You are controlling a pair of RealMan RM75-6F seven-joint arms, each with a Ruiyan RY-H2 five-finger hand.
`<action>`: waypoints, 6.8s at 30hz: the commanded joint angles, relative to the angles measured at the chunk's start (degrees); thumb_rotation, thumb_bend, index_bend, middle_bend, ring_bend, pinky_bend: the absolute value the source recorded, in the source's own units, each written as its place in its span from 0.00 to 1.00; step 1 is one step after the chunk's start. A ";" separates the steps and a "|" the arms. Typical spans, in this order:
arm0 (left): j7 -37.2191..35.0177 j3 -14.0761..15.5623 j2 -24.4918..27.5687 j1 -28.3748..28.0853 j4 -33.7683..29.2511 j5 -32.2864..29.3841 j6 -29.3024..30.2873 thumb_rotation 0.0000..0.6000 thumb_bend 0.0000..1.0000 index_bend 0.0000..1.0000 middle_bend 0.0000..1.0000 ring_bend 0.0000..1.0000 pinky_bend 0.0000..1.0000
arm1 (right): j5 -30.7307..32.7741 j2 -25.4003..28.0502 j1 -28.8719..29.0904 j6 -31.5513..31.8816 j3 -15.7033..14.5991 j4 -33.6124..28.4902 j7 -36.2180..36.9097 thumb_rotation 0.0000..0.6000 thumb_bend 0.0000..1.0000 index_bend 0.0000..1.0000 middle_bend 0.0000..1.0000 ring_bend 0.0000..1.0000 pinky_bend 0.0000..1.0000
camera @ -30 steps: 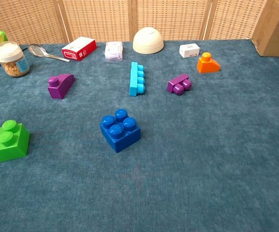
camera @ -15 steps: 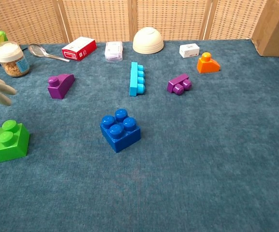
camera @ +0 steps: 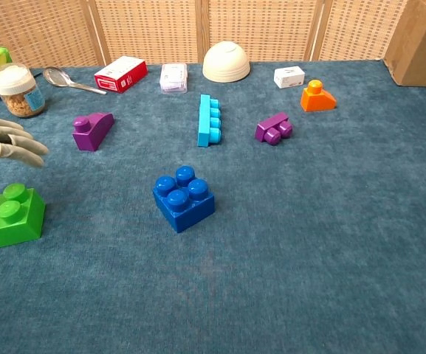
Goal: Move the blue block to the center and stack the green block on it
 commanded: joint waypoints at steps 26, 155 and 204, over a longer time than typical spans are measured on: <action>-3.16 3.58 -4.38 -4.09 3.65 -1.84 -2.25 1.00 0.24 0.24 0.00 0.00 0.00 | -0.68 1.37 -3.19 2.90 1.99 -1.61 2.82 0.81 0.24 0.20 0.14 0.00 0.00; 43.56 -14.57 -5.42 -23.64 -41.73 -69.49 -16.56 1.00 0.24 0.51 0.09 0.00 0.00 | -10.51 -2.04 -6.82 2.70 -0.32 8.84 15.62 0.82 0.24 0.20 0.14 0.00 0.00; 44.77 -13.26 -8.62 -32.73 -37.49 -77.70 -18.80 1.00 0.24 0.50 0.07 0.00 0.00 | -11.48 -1.44 -8.60 3.97 -0.51 9.45 19.26 0.82 0.24 0.20 0.14 0.00 0.00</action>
